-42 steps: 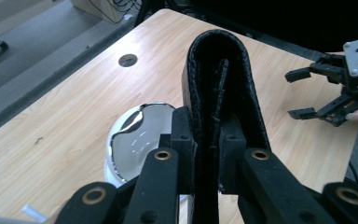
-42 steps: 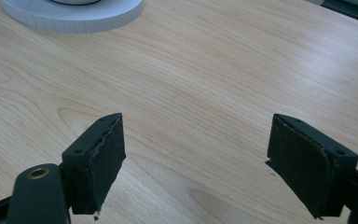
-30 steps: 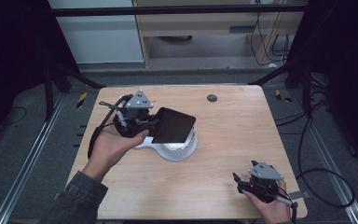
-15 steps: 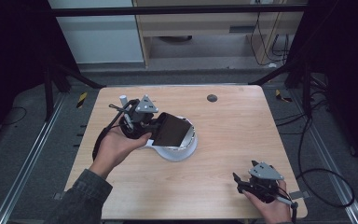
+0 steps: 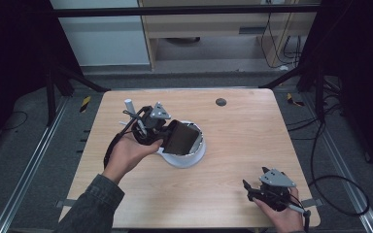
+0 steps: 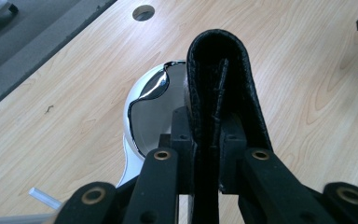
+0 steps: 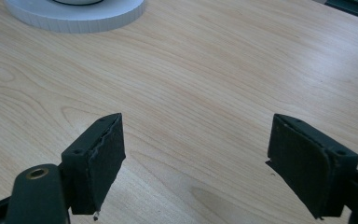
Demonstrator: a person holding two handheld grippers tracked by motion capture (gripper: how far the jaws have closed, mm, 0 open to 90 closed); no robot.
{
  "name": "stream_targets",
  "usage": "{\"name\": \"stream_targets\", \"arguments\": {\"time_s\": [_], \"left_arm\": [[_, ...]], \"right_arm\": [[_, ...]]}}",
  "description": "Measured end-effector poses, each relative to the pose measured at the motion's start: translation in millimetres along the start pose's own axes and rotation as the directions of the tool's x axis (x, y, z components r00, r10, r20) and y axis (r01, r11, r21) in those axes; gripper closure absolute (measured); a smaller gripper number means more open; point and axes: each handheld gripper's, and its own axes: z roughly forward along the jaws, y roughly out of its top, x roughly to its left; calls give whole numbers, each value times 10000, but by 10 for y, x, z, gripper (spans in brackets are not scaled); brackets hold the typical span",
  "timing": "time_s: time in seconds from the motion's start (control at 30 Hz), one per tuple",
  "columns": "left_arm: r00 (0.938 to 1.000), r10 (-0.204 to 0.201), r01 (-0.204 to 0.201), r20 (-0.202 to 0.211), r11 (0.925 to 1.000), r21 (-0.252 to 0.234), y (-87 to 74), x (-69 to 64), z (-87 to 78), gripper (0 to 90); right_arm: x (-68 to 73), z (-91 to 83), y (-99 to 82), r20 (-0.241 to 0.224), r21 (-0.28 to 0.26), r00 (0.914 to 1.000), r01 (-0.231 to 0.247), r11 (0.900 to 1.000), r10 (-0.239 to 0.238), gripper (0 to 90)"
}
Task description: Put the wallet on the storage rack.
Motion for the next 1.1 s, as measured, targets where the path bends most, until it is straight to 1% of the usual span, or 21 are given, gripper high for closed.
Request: {"name": "stream_targets", "arguments": {"time_s": [0.17, 0.37, 0.4, 0.5, 0.57, 0.63, 0.67, 0.73, 0.8, 0.9, 0.97, 1.07, 1.1], "left_arm": [[9999, -105, 105, 6, 9998, 148, 10, 14, 95, 803], [9997, -224, 224, -2, 9994, 250, 33, 32, 188, 802], [9996, -271, 271, -2, 9994, 207, 35, 38, 198, 802], [9992, -406, 405, 53, 9990, 192, 48, 63, 209, 800], [9991, -415, 414, 72, 9989, 229, 58, 79, 214, 797], [9989, -468, 467, 44, 9987, 207, 64, 88, 219, 790], [9983, -581, 581, 19, 9982, 143, 66, 90, 225, 787], [9978, -663, 664, -45, 9978, 82, 65, 97, 229, 775], [9978, -646, 646, -161, 9979, 39, 64, 94, 229, 764], [9976, -623, 622, -317, 9981, -22, 66, 88, 217, 708], [9973, -634, 632, -369, 9980, -66, 66, 91, 206, 687], [9960, -654, 644, -610, 9978, -174, 54, 95, 182, 636], [9955, -678, 665, -664, 9976, -206, 50, 98, 175, 597]], "right_arm": [[2, 4, -3, -18, 63, 10000, -32, 10000, 32, 188], [-3, 3, -4, -24, 49, 10000, -33, 10000, 33, 188], [-4, 4, -5, -31, 41, 10000, -47, 10000, 47, 188], [-6, 4, -6, -26, 56, 10000, -57, 10000, 57, 188], [-7, 3, -6, -22, 78, 10000, -59, 10000, 59, 188], [-8, 9, -9, -33, 68, 10000, -26, 10000, 26, 187], [-7, 9, -9, -40, 77, 10000, -20, 10000, 20, 187], [-5, 10, -10, -58, 98, 10000, -45, 9999, 45, 186], [-7, 11, -12, -67, 103, 10000, -51, 9999, 52, 186], [-7, 11, -13, -79, 130, 10000, -57, 9999, 58, 186], [-7, 13, -15, -85, 146, 10000, -36, 9999, 37, 186], [-4, 13, -15, -115, 164, 9999, -70, 9998, 72, 186], [-5, 13, -15, -118, 170, 9999, -77, 9998, 79, 186]]}}
